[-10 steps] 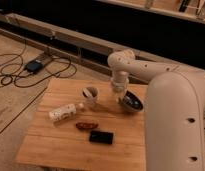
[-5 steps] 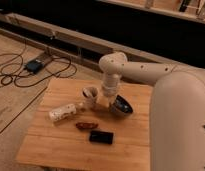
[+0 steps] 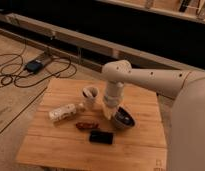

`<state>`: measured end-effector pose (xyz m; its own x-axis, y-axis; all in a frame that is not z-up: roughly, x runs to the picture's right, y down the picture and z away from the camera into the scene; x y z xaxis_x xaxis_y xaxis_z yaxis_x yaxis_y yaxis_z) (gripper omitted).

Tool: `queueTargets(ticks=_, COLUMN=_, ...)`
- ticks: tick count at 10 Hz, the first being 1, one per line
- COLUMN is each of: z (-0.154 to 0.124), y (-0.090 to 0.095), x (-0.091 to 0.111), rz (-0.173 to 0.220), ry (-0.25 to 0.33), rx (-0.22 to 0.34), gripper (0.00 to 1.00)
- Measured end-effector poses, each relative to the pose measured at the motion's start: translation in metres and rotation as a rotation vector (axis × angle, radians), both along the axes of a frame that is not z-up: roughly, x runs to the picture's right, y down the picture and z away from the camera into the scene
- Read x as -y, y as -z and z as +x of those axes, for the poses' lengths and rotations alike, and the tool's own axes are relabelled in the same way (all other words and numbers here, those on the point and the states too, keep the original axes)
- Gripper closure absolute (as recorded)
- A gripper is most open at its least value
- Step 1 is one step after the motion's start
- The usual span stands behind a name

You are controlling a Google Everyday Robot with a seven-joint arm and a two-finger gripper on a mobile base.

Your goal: Drag the ceramic bowl in a circle

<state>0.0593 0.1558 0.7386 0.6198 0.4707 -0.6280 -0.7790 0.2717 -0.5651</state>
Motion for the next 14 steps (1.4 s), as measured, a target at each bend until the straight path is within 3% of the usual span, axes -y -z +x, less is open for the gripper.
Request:
queueTargets(ticks=3, z=0.07, y=-0.022, x=-0.009, rz=-0.028, ry=0.001, rx=-0.147, gripper=1.0)
queueTargets(ticks=4, z=0.091, y=-0.036, x=-0.005, rz=-0.022, ry=0.001, rx=-0.203, gripper=1.0)
queueTargets(ticks=7, z=0.113, y=-0.074, x=0.023, rz=0.025, ry=-0.001, rx=-0.285, gripper=1.0)
queueTargets(ticks=9, z=0.101, y=-0.097, x=0.045, rz=0.067, ry=0.001, rx=-0.289, gripper=1.0)
queueTargets(ticks=11, z=0.063, y=-0.114, x=0.066, rz=0.111, ry=0.014, rx=-0.238, gripper=1.0)
queueTargets(ticks=14, z=0.008, y=-0.109, x=0.073, rz=0.137, ry=0.048, rx=-0.12, gripper=1.0)
